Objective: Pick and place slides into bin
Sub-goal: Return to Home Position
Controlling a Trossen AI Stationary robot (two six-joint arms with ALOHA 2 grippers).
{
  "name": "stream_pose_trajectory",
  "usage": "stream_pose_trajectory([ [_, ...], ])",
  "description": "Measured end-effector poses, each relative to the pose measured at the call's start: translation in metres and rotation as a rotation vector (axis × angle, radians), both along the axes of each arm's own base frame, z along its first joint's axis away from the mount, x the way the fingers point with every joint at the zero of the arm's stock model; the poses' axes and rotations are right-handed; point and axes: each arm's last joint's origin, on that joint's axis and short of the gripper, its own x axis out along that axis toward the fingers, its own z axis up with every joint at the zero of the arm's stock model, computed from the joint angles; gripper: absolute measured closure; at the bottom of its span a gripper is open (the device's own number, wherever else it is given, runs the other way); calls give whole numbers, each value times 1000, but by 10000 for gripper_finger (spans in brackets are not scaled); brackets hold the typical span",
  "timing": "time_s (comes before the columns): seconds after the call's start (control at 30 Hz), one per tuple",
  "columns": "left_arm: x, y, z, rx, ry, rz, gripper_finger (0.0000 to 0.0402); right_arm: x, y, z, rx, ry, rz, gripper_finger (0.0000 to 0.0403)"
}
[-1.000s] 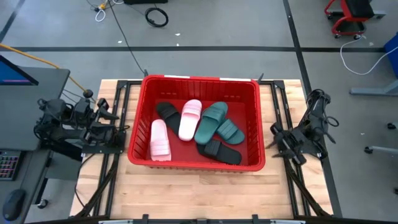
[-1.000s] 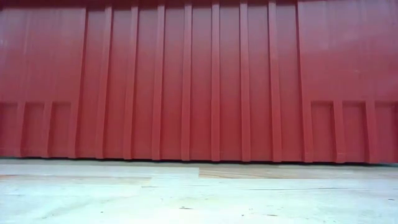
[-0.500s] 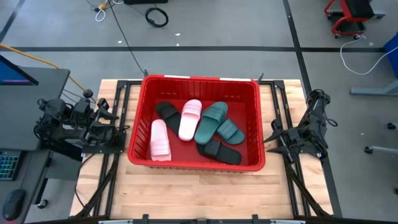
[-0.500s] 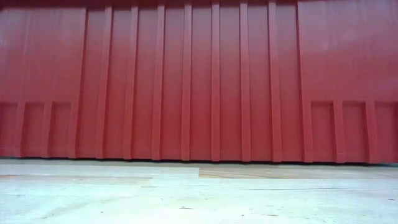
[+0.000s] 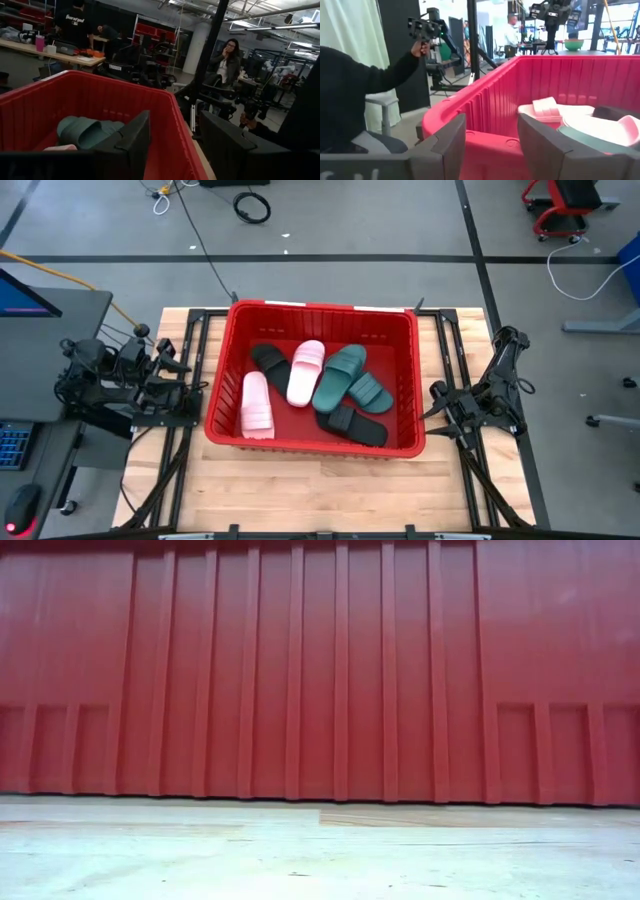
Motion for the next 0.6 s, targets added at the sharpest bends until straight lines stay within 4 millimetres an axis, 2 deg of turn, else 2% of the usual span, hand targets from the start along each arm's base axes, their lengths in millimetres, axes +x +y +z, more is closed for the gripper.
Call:
stream_pose_trajectory([
  [0.3, 0, 0, 0, -4, 1, -1, 224, 4, 6, -18, 0, -50, 12, 218],
  [0.6, 0, 0, 0, 0, 3, 0, 225, 2, 4, -8, -11, -42, 34, 218],
])
